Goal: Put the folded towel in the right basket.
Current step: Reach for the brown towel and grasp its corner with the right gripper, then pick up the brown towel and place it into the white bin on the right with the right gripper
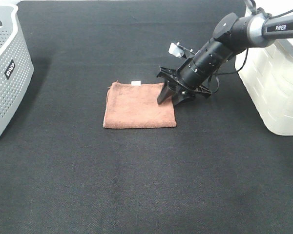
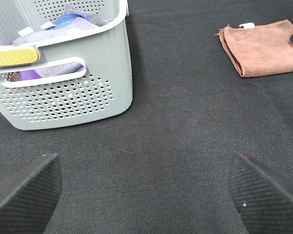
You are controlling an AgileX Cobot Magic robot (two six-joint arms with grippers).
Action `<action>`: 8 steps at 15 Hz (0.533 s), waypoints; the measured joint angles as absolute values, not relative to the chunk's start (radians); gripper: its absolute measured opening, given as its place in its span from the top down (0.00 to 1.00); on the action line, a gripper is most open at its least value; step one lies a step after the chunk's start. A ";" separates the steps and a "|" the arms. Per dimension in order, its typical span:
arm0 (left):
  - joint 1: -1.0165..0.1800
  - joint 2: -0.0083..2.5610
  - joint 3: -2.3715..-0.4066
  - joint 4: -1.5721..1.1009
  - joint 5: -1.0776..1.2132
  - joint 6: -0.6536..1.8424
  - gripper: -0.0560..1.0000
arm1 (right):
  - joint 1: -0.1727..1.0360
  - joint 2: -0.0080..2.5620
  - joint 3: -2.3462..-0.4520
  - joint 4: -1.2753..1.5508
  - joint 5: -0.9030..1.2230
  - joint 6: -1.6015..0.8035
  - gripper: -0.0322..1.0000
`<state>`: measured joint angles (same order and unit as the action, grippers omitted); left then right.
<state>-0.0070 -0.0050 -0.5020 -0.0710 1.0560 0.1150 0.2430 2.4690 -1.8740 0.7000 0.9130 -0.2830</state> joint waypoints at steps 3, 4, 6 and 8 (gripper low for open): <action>-0.007 -0.005 -0.502 -0.071 1.056 0.115 0.11 | 0.243 2.476 -1.874 0.701 0.913 -0.284 0.96; -0.007 -0.005 -0.502 -0.071 1.056 0.115 0.11 | 0.243 2.476 -1.874 0.702 0.913 -0.290 0.96; -0.007 -0.005 -0.502 -0.071 1.056 0.115 0.11 | 0.243 2.475 -1.903 0.697 0.940 -0.291 0.96; -0.007 -0.005 -0.502 -0.071 1.056 0.115 0.11 | 0.243 2.446 -1.946 0.684 0.968 -0.291 0.96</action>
